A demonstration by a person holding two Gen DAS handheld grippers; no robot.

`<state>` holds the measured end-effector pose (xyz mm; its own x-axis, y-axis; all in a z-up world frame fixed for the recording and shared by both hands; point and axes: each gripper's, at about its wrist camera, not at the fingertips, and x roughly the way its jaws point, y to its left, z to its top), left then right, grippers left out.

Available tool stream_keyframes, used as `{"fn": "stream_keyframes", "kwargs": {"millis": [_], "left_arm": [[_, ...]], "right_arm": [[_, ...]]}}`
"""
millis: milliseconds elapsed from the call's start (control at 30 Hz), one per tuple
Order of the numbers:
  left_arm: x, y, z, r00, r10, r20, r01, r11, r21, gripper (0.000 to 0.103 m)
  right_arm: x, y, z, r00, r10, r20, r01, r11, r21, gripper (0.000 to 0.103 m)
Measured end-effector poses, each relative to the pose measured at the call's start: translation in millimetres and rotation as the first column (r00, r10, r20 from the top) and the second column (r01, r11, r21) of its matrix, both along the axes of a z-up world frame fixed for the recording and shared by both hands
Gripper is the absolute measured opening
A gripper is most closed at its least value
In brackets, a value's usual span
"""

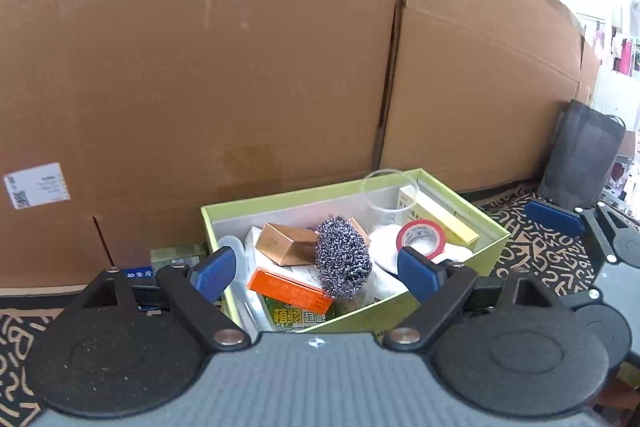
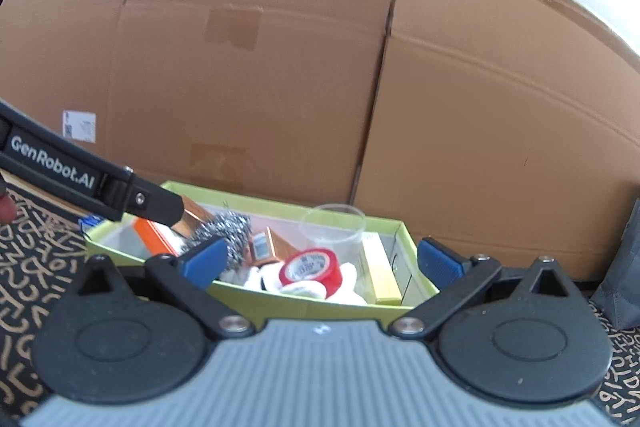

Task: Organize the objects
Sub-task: 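Carry the scrubber and red tape into the shoebox and open both grippers, then grasp the blue medicine box with the left gripper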

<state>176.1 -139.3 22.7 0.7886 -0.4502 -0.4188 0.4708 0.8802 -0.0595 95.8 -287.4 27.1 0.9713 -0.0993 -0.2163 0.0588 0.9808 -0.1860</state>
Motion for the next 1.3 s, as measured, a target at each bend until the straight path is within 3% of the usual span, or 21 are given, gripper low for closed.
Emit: {"fn": "stream_keyframes", "kwargs": {"millis": [333,500,567,600,667,767,1033,1233,1300], "left_arm": [[-34,40,10,0.999,0.037,0.034,-0.037,0.999,-0.011,0.091],[-40,86,-5,0.989,0.145,0.000,-0.145,0.989,0.004,0.092],[-33,104,-17,0.980,0.193,-0.040,-0.191,0.981,0.038,0.092],[-30,113,-23,0.975,0.215,-0.062,-0.212,0.976,0.041,0.092],[-22,131,-32,0.961,0.253,-0.110,-0.251,0.968,0.028,0.092],[-15,154,-39,0.948,0.287,-0.139,-0.288,0.957,0.011,0.092],[6,178,-47,0.945,0.301,-0.126,-0.301,0.953,0.016,0.092],[32,174,-54,0.949,0.281,-0.144,-0.284,0.959,-0.003,0.092],[43,170,-57,0.950,0.273,-0.154,-0.277,0.961,-0.007,0.092]], "right_arm": [[-30,36,22,0.998,0.057,0.032,-0.057,0.998,0.011,0.103],[-39,65,19,0.994,0.113,0.006,-0.113,0.993,0.039,0.103],[-37,83,14,0.991,0.131,-0.031,-0.130,0.991,0.039,0.095],[-35,93,11,0.986,0.160,-0.052,-0.158,0.987,0.039,0.085],[-27,114,3,0.972,0.218,-0.092,-0.214,0.976,0.046,0.070],[-12,148,-11,0.944,0.294,-0.150,-0.290,0.956,0.043,0.056],[40,197,-41,0.909,0.350,-0.225,-0.343,0.937,0.070,0.057],[60,181,-54,0.937,0.240,-0.255,-0.220,0.970,0.102,0.064],[61,168,-52,0.926,0.283,-0.250,-0.245,0.954,0.172,0.063]]}}
